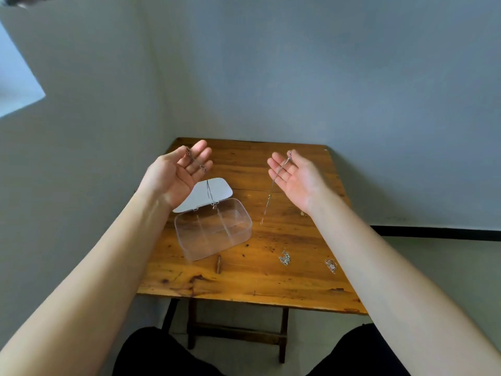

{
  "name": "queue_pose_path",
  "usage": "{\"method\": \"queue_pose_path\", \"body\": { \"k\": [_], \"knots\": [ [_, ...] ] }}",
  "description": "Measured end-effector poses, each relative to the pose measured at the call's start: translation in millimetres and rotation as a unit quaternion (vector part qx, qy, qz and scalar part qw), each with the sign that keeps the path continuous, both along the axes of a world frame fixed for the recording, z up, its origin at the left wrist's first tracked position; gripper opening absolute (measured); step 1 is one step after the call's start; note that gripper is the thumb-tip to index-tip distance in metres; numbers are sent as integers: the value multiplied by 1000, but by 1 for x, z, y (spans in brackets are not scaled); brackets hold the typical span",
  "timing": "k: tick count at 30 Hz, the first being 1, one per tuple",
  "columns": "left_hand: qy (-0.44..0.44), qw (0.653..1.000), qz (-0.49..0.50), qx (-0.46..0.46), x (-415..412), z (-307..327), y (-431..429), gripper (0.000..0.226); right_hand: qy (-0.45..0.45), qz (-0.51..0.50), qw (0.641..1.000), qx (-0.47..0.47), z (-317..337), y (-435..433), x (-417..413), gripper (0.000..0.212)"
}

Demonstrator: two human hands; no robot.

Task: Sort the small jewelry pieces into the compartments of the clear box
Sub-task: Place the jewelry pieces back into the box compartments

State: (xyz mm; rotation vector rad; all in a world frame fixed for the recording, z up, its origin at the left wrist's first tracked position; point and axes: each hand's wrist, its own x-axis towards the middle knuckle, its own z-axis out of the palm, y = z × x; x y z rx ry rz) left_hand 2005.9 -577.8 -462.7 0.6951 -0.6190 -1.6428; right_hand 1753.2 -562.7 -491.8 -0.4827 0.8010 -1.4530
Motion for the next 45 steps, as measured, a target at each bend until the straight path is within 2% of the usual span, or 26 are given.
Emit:
{"method": "queue_pose_path", "body": {
  "k": [4, 8, 12, 17, 19, 21, 24, 26, 27, 29, 30, 31, 33, 35, 37, 39, 40, 42, 45],
  "knots": [
    [10, 999, 33, 11, 19, 0, -8, 19, -2, 25, 999, -21, 24, -17, 32, 12],
    [18, 998, 47, 27, 31, -8, -15, 27, 24, 47, 998, -25, 29, -30, 60, 13],
    [5, 997, 62, 45, 41, -25, -18, 37, 50, 56, 997, -8, 14, -44, 80, 24],
    [-22, 993, 82, 84, 54, -58, -20, 39, 116, 49, 991, 48, -27, -53, 92, 39],
    [-42, 990, 84, 106, 56, -73, -22, 39, 158, 47, 984, 67, -42, -55, 93, 40],
    [-77, 986, 84, 125, 57, -87, -23, 38, 240, 57, 966, 81, -56, -56, 93, 41],
    [-202, 968, 75, 126, 58, -101, -25, 34, 412, 77, 904, 83, -70, -57, 90, 36],
    [-352, 928, 68, 104, 57, -105, -25, 25, 543, 78, 835, 48, -76, -59, 87, 30],
    [-446, 889, 71, 78, 57, -106, -25, 18, 607, 78, 790, 25, -78, -60, 86, 27],
    [-617, 783, 76, -5, 59, -108, -26, 7, 702, 79, 708, -1, -81, -60, 84, 22],
    [-675, 733, 69, -47, 59, -108, -25, 6, 727, 82, 681, -2, -83, -59, 83, 21],
    [-715, 692, 56, -83, 59, -108, -25, 5, 744, 90, 662, 2, -85, -59, 82, 20],
    [-758, 638, 21, -135, 58, -107, -22, 6, 766, 122, 631, 10, -87, -58, 80, 19],
    [-792, 589, -17, -159, 55, -107, -19, 8, 790, 156, 593, 5, -90, -56, 80, 17],
    [-833, 525, -61, -163, 53, -108, -16, 10, 817, 165, 552, -1, -93, -54, 81, 16],
    [-857, 481, -101, -156, 52, -110, -15, 13, 826, 169, 538, -5, -94, -53, 80, 18],
    [-861, 474, -110, -151, 53, -110, -14, 14, 822, 172, 543, -8, -93, -53, 79, 19],
    [-856, 487, -94, -148, 54, -107, -13, 16, 797, 168, 579, -24, -89, -51, 73, 22],
    [-823, 539, 10, -182, 47, -106, -10, 21, 751, 107, 648, -66, -83, -42, 53, 23]
  ]
}}
